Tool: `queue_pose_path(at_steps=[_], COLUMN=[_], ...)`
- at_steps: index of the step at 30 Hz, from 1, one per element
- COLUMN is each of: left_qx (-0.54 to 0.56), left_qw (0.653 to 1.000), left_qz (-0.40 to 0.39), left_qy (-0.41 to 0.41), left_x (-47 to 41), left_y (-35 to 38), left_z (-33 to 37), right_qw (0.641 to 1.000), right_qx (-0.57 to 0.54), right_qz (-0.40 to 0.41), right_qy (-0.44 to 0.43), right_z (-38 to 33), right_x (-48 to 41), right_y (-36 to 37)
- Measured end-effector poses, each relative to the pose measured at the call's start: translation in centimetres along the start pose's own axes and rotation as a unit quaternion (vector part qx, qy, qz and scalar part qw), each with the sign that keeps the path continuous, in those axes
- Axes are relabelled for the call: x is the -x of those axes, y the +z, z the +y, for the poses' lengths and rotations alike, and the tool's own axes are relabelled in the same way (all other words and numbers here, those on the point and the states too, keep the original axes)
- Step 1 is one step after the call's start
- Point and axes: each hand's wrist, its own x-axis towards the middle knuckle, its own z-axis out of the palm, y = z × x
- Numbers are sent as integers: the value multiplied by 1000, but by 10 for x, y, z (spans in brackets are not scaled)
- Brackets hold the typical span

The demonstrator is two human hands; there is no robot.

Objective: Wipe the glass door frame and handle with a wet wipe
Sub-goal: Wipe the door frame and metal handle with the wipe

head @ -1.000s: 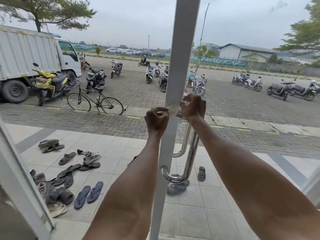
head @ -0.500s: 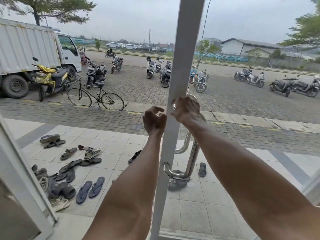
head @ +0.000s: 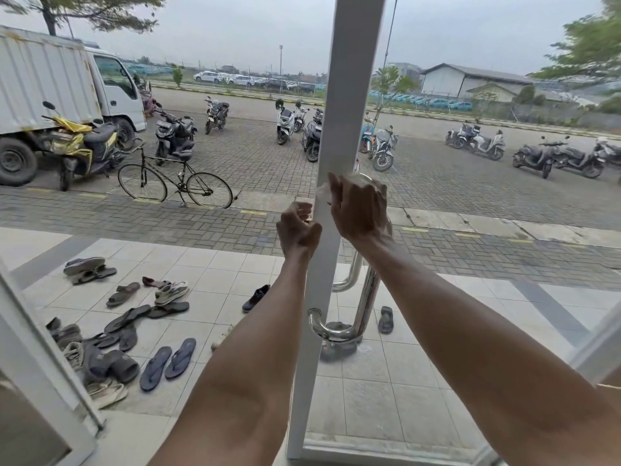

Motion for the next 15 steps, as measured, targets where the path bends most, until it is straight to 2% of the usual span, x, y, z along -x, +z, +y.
queue_pose_path(at_steps=[4,7,11,15], left_qx=[6,11,7,12], left_qw=[1000,1000,999,999], left_qz=[1,2,-1,-2], left_qy=[19,26,34,36], left_x=[0,-1,-2,-6], left_y=[1,3,1,3], left_z=[0,-1,-2,-6], right_qw=[999,998,993,968], right_qx=[-38,-23,89,204], right_qz=[-14,-43,-79,-142], right_qy=[25,43,7,-30], right_z=[-2,-7,-7,-16], right_x=[-4,-6,-10,-14], right_y=[-6,-11,-11,-15])
